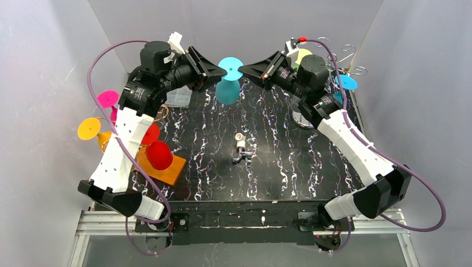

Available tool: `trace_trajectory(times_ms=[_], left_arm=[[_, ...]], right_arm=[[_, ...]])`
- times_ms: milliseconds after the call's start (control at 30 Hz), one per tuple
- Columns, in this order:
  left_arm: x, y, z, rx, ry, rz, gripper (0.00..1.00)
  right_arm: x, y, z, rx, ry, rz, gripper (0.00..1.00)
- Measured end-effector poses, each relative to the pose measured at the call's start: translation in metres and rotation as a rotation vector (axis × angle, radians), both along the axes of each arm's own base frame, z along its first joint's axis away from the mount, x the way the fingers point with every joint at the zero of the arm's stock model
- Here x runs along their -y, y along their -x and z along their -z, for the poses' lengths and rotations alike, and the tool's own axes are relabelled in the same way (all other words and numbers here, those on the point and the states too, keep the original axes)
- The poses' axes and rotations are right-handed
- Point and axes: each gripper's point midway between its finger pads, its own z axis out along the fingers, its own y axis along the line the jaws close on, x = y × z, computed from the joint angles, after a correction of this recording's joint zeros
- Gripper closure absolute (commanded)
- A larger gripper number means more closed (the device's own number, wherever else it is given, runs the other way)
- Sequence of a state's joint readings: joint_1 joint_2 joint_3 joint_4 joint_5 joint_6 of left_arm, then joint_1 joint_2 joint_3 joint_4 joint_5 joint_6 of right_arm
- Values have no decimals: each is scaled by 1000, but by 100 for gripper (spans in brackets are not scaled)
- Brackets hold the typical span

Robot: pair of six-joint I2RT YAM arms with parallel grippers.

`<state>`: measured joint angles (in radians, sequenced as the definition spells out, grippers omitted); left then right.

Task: Take the wine glass off the wine glass rack
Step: Place the wine glass at the center of the board.

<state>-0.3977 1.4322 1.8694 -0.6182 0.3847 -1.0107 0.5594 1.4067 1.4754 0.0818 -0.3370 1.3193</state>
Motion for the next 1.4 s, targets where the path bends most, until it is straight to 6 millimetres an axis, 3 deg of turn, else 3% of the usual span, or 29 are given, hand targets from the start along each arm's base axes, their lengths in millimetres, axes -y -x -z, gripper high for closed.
trace_trajectory(times_ms=[367,433,467,567,600,667,733,967,1200,1400], left_arm=[[12,-4,-13,-12,132,51,100],[13,-4,-16,-12,148,57,100],[14,-4,-18,-10,155,60,100],[15,-2,-18,-21,166,65,100],[15,-2,-19,-28,173,65,100],[16,-3,-20,-43,189,61,100],[17,-4,-24,-58,222,53,100],[18,-13,-35,-142,352,-5,100],[16,-29,-52,-190,508,-79,100],[12,-38,-74,-209,645,-114,100]], right_arm=[[0,2,-3,0,-12,-12,99],[0,2,-3,0,-12,-11,99],[0,1,-3,0,-13,-11,92],[0,1,-4,6,-12,-10,43],[1,1,-3,12,-7,-7,32],[3,-2,-2,32,10,3,16],[6,-5,0,58,32,17,8],[35,-17,4,124,84,105,2],[65,10,-11,214,96,165,2],[71,23,-10,262,108,161,2]])
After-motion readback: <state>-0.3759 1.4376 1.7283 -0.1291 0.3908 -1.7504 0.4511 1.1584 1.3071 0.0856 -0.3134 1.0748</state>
